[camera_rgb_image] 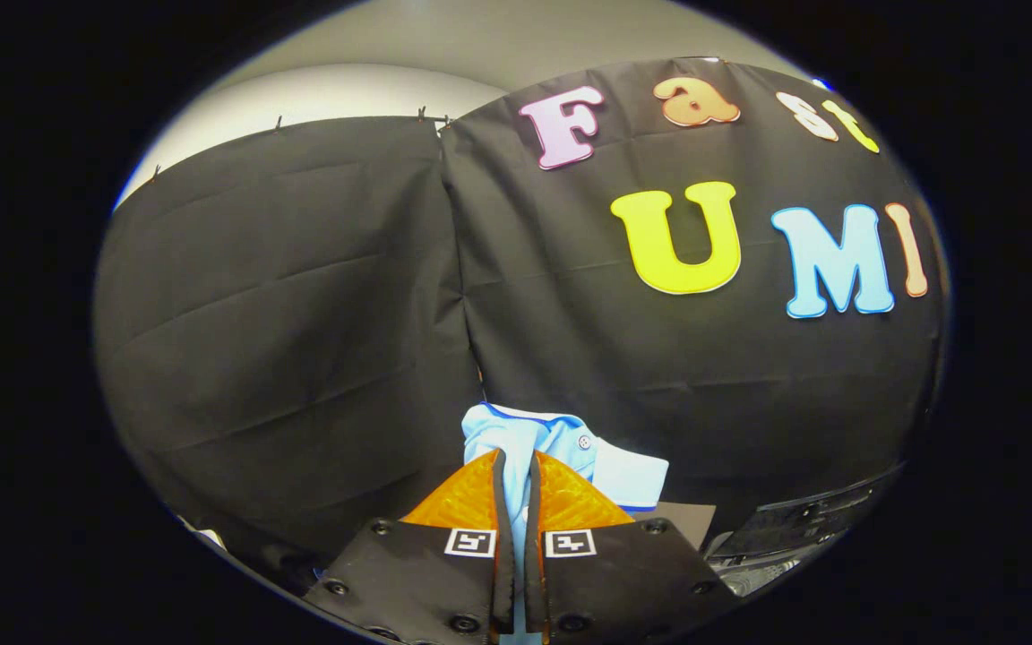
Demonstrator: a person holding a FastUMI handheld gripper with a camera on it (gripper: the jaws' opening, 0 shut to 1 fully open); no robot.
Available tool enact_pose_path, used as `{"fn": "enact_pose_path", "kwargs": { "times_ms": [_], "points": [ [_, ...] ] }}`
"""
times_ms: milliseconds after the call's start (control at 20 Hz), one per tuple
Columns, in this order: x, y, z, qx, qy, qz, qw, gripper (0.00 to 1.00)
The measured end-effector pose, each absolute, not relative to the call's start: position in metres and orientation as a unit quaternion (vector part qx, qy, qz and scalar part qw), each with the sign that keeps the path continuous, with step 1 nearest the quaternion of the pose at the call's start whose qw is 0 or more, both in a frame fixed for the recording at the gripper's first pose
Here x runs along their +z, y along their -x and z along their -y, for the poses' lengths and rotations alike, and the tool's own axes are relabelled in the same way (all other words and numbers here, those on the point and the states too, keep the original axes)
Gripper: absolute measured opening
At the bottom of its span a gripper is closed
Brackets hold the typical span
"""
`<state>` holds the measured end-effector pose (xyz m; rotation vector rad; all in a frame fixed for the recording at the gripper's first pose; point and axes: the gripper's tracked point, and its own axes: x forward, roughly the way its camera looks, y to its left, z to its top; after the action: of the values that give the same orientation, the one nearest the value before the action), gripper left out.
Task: Put the clothes into the washing machine and then close the washing machine lid.
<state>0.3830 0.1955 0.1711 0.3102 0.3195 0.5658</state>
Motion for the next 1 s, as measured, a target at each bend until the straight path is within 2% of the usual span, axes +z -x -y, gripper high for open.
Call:
{"fn": "enact_pose_path", "kwargs": {
  "times_ms": [600,1000],
  "points": [
    [0.151,-0.384,-0.028,0.149,-0.155,-0.154,0.964,0.06],
    [0.132,-0.36,0.08,0.052,-0.158,-0.157,0.973,0.06]
  ]
}}
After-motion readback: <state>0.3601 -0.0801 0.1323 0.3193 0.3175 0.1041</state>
